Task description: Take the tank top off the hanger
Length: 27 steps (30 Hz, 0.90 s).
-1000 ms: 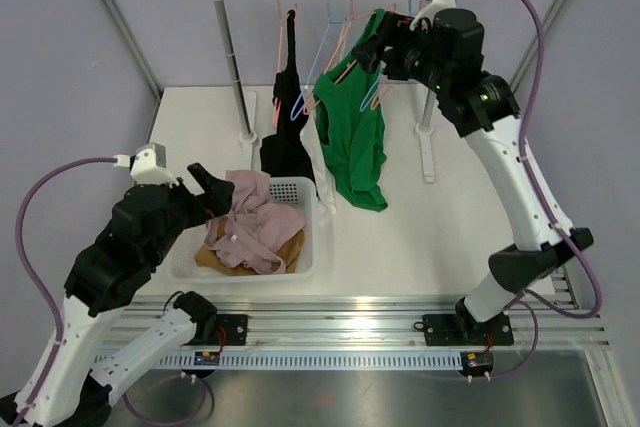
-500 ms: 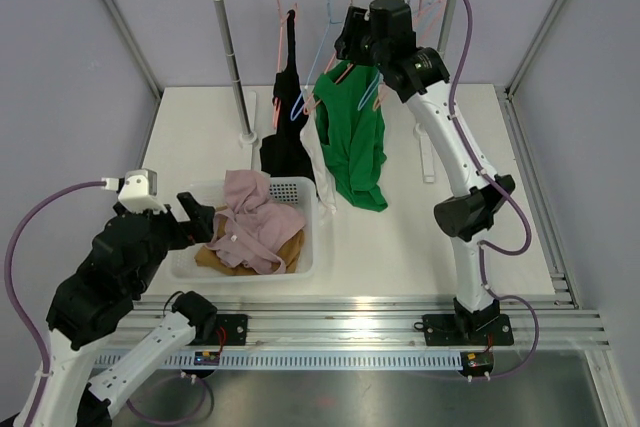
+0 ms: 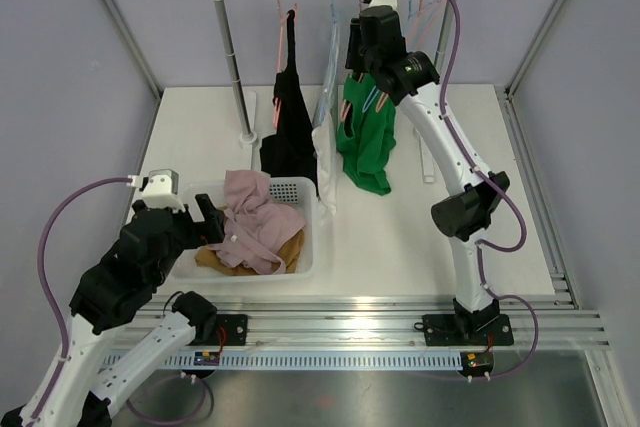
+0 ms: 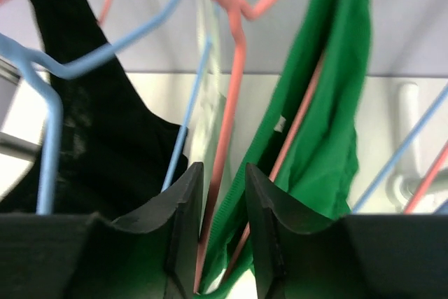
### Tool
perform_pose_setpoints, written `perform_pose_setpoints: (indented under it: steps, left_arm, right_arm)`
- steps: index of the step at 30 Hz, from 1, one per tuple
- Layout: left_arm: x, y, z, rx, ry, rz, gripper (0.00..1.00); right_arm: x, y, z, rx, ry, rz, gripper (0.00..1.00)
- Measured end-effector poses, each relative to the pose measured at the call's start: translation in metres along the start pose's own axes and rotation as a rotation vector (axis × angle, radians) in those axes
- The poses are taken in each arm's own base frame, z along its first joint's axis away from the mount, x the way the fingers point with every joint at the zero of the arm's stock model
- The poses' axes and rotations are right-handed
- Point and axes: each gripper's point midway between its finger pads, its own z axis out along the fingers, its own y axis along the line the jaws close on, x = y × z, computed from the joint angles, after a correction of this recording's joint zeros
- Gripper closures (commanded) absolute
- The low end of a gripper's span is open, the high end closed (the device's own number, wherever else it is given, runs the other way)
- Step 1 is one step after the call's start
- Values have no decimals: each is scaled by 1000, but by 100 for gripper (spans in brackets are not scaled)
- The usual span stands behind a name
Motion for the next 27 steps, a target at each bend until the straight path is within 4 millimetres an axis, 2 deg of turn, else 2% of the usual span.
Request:
perform_pose_setpoints:
  steps: [2,3,5,6,10,13,27]
  left_arm:
    - [2,0,2,-2,5,2,1]
    - [1,-1,2,-2,5,2,1]
    - [0,-2,3,0,0,-1,1]
    - [-1,-2,3,1,-3,-2,1]
    - [-2,-3,4,4,-10,-6,1]
    - [-1,-3,5,4,-8,-5,1]
    - [-1,-4,5,12,-17,-10,1]
  right_arm:
    - [9,-6,0,24,25,-23,67]
    - [13,-9,-1,34,37,-34,75]
    - [19,-16,-3,57,53,-56,81]
    - [20,-18,-5,65,56,-64,88]
    - [17,-24,-18,73,59,-87,93]
    - [9,-27,-32,71,52,-95,100]
    - [-56,-33,-108,31,-80,-113,100]
